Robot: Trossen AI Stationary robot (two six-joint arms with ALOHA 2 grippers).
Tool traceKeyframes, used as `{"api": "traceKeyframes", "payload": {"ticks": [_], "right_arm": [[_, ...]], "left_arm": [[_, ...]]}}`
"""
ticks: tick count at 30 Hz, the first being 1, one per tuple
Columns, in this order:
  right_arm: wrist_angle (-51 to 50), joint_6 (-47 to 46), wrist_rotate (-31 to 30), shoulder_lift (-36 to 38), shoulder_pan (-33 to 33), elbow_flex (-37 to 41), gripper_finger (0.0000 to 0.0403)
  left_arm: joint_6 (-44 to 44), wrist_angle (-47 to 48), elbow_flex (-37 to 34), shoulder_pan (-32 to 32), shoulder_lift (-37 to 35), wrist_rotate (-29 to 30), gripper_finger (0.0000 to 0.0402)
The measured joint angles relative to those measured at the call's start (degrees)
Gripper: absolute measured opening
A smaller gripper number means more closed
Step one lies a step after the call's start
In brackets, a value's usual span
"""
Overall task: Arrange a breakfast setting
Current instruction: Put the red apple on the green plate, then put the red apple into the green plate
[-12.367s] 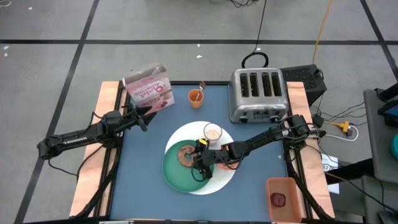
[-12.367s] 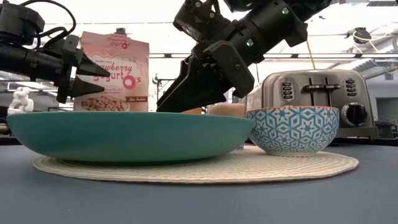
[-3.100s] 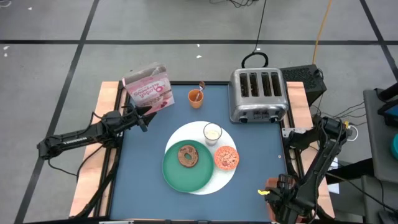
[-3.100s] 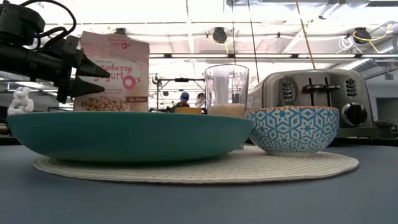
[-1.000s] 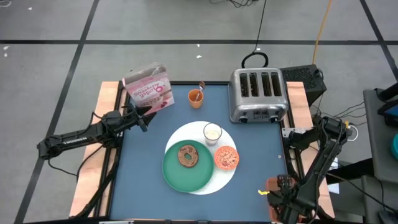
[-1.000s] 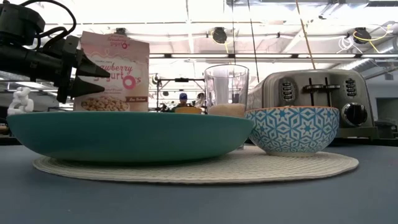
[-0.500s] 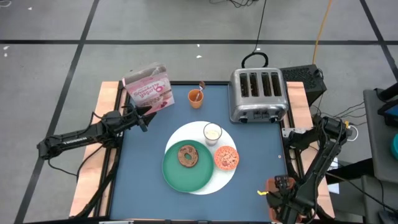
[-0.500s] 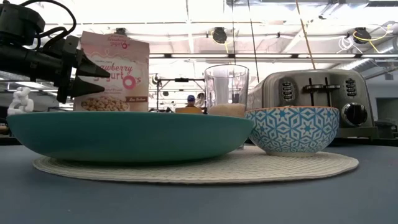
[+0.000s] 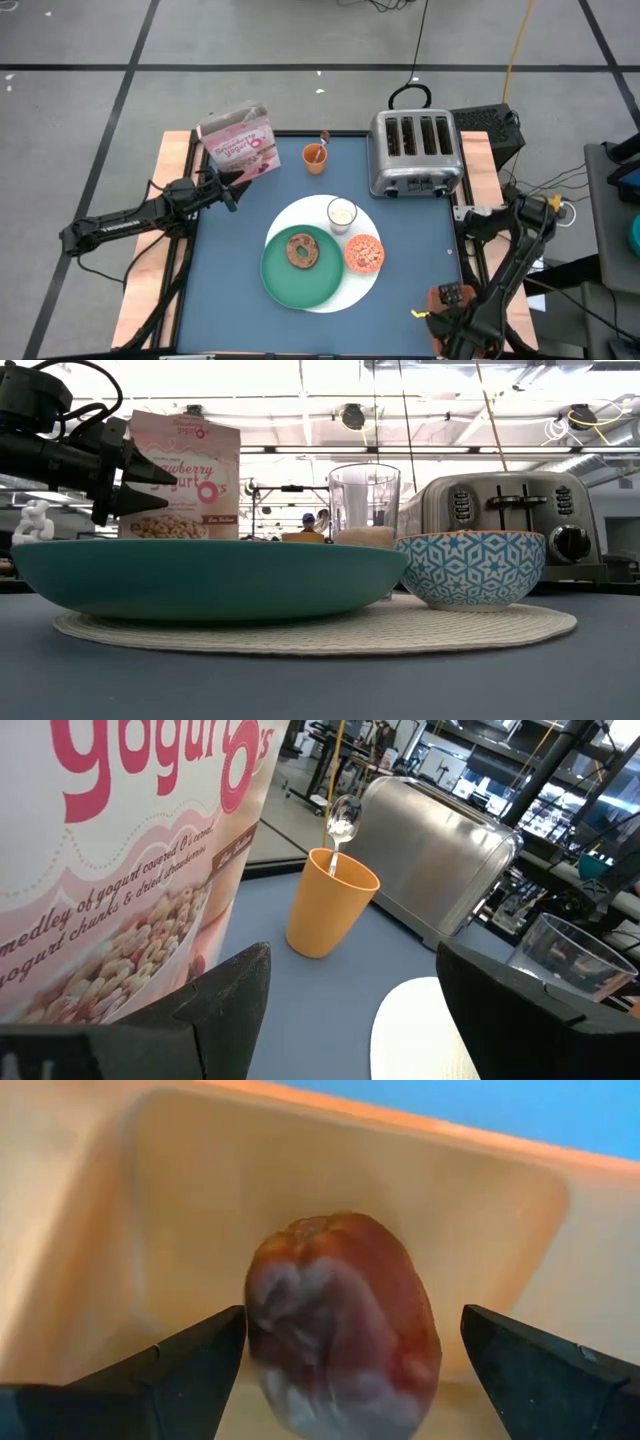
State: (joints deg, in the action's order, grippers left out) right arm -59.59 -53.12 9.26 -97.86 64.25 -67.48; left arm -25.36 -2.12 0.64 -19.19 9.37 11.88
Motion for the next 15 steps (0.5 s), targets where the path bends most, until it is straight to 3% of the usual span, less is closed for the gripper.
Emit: {"api": "traceKeyframes", "payload": {"ticks": [3, 8, 15], "right_arm": [[0.0, 0.3, 0.2, -1.8, 0.0, 0.0, 0.0364], [0.2, 1.4, 6.1, -4.7, 0.0, 0.0, 0.0361], [0.8, 1.7, 8.6, -6.7, 0.0, 0.0, 0.0315]], "left_arm": [[0.0, 0.0, 0.0, 0.0, 0.0, 0.0, 0.0287], [-0.1, 0.0, 0.0, 0.0, 0.0, 0.0, 0.0287], [-0.2, 0.0, 0.0, 0.0, 0.0, 0.0, 0.0287]]}}
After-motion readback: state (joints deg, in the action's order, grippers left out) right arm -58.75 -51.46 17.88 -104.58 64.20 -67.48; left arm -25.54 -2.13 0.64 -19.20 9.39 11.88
